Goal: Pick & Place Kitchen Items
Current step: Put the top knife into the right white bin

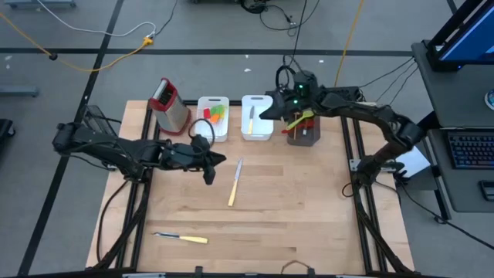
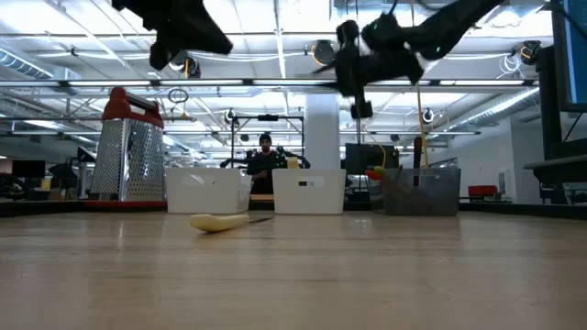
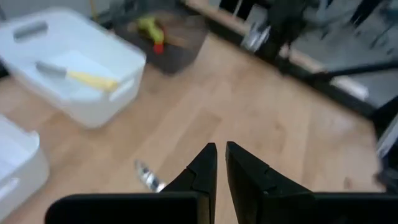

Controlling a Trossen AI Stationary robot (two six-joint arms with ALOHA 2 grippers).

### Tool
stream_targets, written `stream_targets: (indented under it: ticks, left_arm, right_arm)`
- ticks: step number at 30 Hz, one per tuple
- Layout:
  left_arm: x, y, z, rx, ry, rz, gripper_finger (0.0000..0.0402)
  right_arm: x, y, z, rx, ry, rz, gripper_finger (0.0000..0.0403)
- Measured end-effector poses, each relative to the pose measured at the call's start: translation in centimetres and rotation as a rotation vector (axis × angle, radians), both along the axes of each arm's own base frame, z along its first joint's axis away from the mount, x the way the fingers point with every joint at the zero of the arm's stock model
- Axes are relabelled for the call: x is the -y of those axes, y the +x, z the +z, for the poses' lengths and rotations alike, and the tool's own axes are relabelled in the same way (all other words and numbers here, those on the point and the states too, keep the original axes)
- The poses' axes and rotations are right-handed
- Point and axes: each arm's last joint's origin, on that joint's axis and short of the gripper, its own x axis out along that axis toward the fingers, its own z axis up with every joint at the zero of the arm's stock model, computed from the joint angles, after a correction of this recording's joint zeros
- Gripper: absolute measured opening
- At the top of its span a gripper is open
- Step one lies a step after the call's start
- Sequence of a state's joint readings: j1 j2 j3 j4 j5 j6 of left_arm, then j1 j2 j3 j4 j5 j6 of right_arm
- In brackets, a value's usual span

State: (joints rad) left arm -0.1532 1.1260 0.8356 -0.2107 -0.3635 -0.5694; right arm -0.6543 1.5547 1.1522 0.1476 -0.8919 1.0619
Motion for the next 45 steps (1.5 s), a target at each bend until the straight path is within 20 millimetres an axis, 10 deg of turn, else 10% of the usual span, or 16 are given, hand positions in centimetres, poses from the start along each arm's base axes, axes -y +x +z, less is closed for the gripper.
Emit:
stream_targets:
  ticks: [11, 29, 45]
  left_arm:
    - [0.7, 2.7, -2.2, -0.09, -0.111, 0.003, 0.0037]
    - [1.9, 8.9, -3.9, -0.254, -0.441, 0.187, 0.0037]
    - [2.4, 11.2, -9.7, -0.545, -0.763, 0.486, 0.0037]
  right_arm:
    - [-5.8, -4.3, 6.5, 0.268, -0.49, 0.041, 0.0091]
    - [-12.1, -14.3, 2.1, 0.38, -0.854, -0.106, 0.0091]
    - [-13.8, -16.2, 1.2, 0.543, -0.957, 0.029, 0.0091]
